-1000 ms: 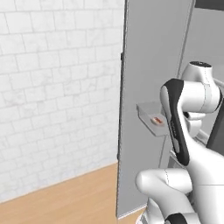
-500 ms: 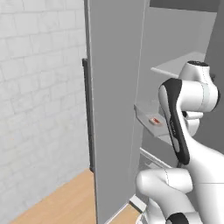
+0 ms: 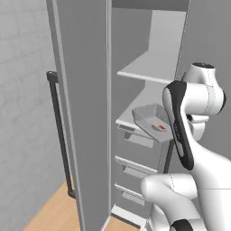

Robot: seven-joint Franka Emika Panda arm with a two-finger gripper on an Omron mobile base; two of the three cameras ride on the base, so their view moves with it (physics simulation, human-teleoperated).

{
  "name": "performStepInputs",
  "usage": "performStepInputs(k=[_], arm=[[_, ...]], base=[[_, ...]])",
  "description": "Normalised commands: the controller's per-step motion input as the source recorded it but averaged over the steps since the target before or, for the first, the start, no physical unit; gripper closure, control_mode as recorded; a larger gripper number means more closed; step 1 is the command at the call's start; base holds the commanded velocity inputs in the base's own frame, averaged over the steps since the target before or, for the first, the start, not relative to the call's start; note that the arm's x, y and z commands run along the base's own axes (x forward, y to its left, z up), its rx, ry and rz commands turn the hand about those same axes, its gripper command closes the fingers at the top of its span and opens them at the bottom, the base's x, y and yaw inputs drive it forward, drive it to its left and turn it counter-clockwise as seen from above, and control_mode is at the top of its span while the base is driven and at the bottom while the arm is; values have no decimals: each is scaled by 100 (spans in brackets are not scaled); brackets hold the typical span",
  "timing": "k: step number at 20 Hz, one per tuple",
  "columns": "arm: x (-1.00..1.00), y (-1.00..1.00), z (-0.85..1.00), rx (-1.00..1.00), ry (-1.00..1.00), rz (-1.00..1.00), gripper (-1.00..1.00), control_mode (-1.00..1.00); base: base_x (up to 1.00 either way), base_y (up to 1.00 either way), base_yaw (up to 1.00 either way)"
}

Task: Take the meat container that has the shrimp and place it on the second highest rack of the freezer. Then take the vegetable container that has the potato and carrot and place it on the highest rack of the freezer.

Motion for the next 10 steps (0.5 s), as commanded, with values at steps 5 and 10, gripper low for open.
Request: performStepInputs(k=[5,10], arm=[[0,0,0,0,0,0,100,100],[0,0,0,0,0,0,100,100]], base=[[-2,27,-48],[-1,48,-17]])
